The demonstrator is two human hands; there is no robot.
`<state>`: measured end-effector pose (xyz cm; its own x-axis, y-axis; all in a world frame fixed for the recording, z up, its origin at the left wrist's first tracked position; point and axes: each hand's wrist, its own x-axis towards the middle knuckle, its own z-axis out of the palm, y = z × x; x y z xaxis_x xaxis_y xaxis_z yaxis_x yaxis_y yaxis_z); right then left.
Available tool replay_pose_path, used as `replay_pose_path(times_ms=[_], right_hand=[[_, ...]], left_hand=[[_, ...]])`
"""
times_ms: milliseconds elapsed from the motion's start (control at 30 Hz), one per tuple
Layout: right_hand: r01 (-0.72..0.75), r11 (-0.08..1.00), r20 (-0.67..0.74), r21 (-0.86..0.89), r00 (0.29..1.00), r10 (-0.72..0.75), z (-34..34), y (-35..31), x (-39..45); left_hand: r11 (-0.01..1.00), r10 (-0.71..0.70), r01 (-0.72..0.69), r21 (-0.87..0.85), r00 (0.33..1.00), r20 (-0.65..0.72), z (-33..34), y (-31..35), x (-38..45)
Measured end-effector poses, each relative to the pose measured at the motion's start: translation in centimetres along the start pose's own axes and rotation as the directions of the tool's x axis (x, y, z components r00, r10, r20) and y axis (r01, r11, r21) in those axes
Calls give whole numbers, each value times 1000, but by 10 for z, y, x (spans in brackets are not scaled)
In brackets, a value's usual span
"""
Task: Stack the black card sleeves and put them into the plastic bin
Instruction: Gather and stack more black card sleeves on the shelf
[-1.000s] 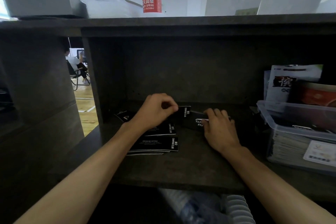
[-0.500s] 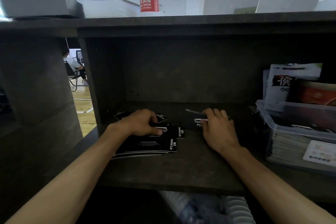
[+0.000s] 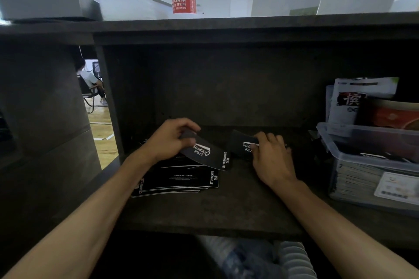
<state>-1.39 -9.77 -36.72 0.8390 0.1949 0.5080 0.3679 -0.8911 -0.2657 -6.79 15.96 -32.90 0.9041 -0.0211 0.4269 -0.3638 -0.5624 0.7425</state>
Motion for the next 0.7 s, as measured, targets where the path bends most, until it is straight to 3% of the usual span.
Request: replay_pose_path(times_ms=[133,267,333,433,533,700], right_hand=[[-25,1000,8,-20,1000,25,-2,0,0],[30,999,35,27,999,-31,-2,-4,1],[37,999,40,37,998,-39,-3,-5,0],[61,998,45,-8,997,-61,-3,-5,-2],[89,994,65,-69,994,-85,0,-3,-4],[104,991,72,-85,993,-98,2,-2,-4]], left_hand=[[999,-22,23,-44,1000,9,-3,6,8],[963,59,-43,265,997,-53,19,5,23],[941,75,-39,335,993,-95,38,3,29],[943,66,-31,332,993,-96,66,4,36],[964,34,-30,263,999,-14,89,11,39],[980,7,-22,200,997,77,85,13,35]])
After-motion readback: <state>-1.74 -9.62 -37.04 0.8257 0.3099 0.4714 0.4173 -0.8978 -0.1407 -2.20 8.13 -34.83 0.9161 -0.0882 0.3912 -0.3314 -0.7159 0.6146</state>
